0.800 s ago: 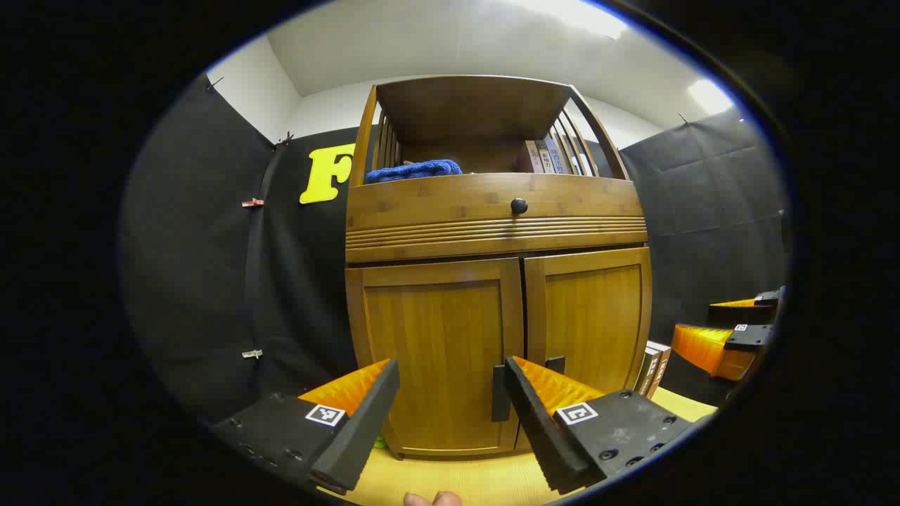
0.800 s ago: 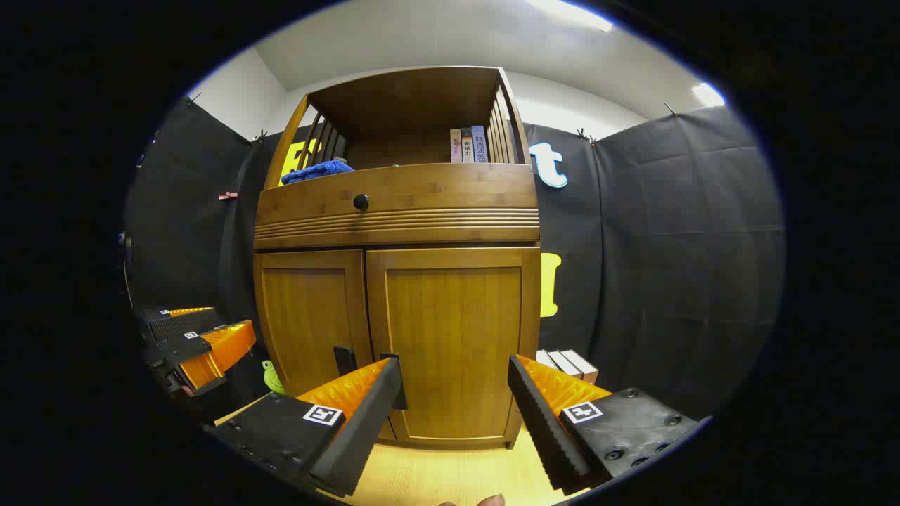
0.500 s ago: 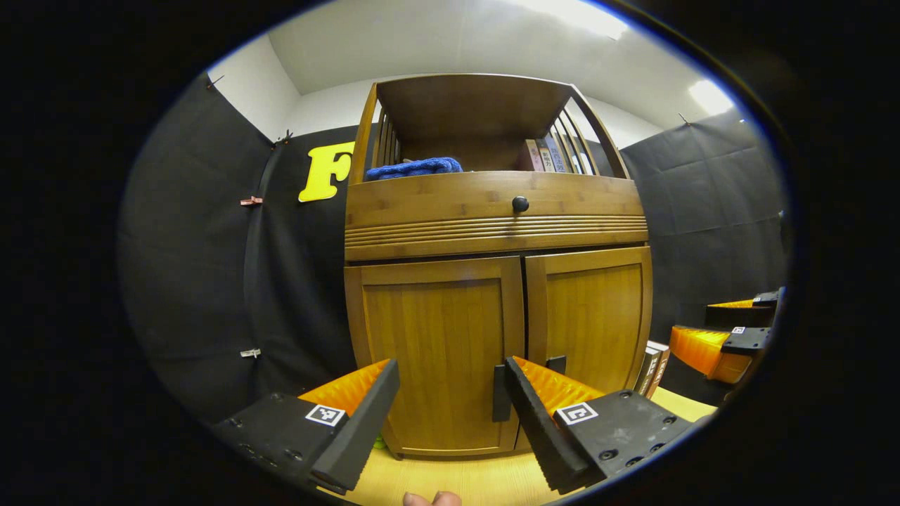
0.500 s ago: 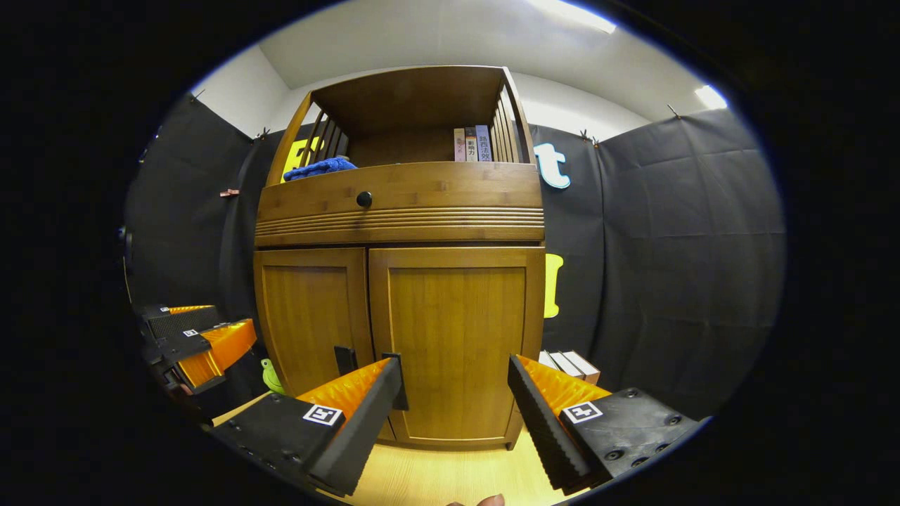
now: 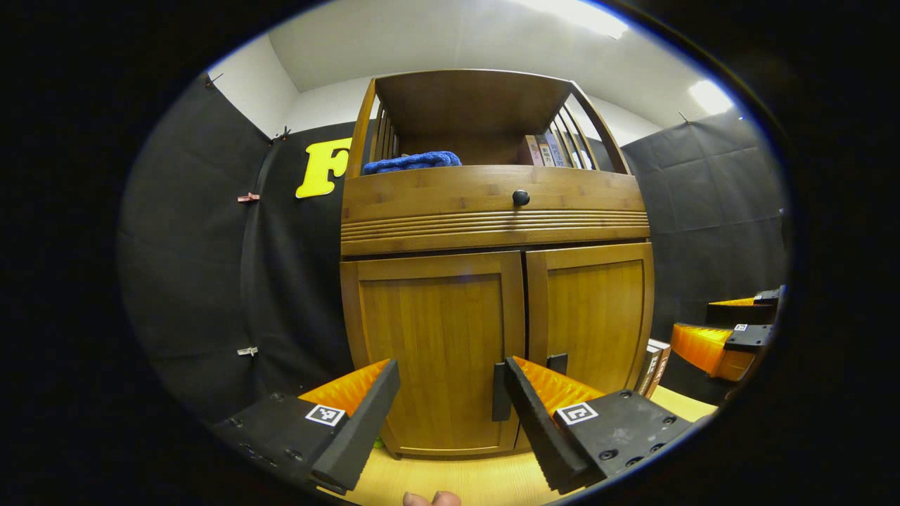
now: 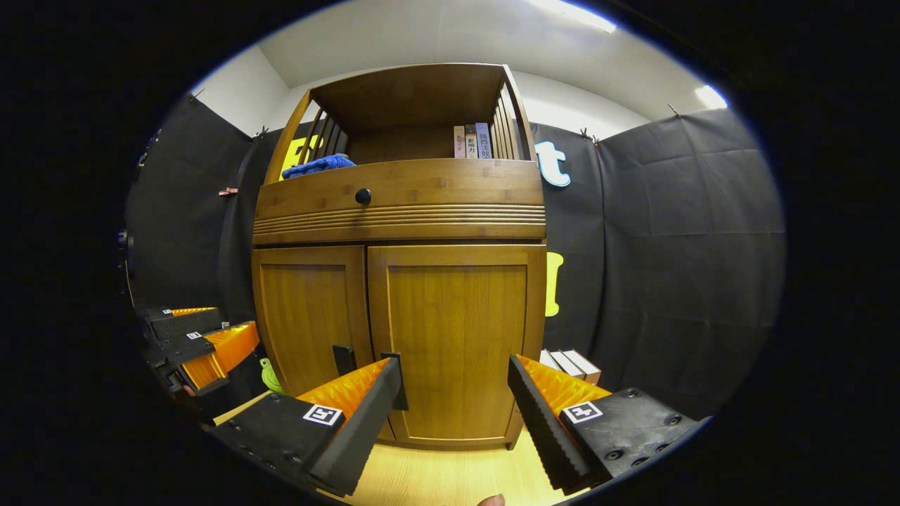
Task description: Open the right door of the double-door shoe cabinet with the right hand, and open the left door with the left hand.
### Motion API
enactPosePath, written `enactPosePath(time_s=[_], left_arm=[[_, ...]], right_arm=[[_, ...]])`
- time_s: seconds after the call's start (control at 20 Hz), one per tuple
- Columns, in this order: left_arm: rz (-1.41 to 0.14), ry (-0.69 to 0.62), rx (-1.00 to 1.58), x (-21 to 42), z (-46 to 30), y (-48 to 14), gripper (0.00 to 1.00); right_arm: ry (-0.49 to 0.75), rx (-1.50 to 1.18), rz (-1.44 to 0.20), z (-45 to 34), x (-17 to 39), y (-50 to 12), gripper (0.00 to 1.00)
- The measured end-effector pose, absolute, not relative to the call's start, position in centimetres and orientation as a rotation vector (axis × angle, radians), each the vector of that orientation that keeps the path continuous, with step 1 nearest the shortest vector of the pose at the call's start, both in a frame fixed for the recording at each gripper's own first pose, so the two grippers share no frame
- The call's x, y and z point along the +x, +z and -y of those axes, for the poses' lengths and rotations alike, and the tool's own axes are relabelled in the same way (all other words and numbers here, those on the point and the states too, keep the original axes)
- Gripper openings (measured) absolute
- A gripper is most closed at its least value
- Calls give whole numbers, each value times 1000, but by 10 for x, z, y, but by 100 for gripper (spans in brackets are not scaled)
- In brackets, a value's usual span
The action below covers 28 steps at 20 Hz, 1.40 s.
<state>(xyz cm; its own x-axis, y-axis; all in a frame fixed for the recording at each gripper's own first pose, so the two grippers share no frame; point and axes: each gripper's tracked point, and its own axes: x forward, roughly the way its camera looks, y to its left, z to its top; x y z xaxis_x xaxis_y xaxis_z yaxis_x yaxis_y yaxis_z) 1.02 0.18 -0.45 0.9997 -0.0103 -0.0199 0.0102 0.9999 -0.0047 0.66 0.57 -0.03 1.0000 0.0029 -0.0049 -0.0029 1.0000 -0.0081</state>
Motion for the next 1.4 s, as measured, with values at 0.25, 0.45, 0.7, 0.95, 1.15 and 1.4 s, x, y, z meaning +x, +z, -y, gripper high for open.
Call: enactPosePath(time_s=[0.25,0.45,0.7,0.95,1.15,1.4], left_arm=[[-22,-16,0,11,-4,-5,94],[-24,-19,-5,8,-12,-11,94],[-25,-37,-8,4,-19,-16,94],[-34,-35,0,-3,-34,-22,93],[-50,-27,-4,-7,-44,-30,93],[-58,-10,-5,-11,-56,-34,93]], right_arm=[[29,18,-9,-18,16,-3,96],[40,73,-2,-33,44,-7,98],[53,72,-41,-57,88,-37,100],[81,73,-125,-82,129,-82,98],[74,89,-171,-96,155,-115,98],[20,132,-213,-96,182,-132,58]])
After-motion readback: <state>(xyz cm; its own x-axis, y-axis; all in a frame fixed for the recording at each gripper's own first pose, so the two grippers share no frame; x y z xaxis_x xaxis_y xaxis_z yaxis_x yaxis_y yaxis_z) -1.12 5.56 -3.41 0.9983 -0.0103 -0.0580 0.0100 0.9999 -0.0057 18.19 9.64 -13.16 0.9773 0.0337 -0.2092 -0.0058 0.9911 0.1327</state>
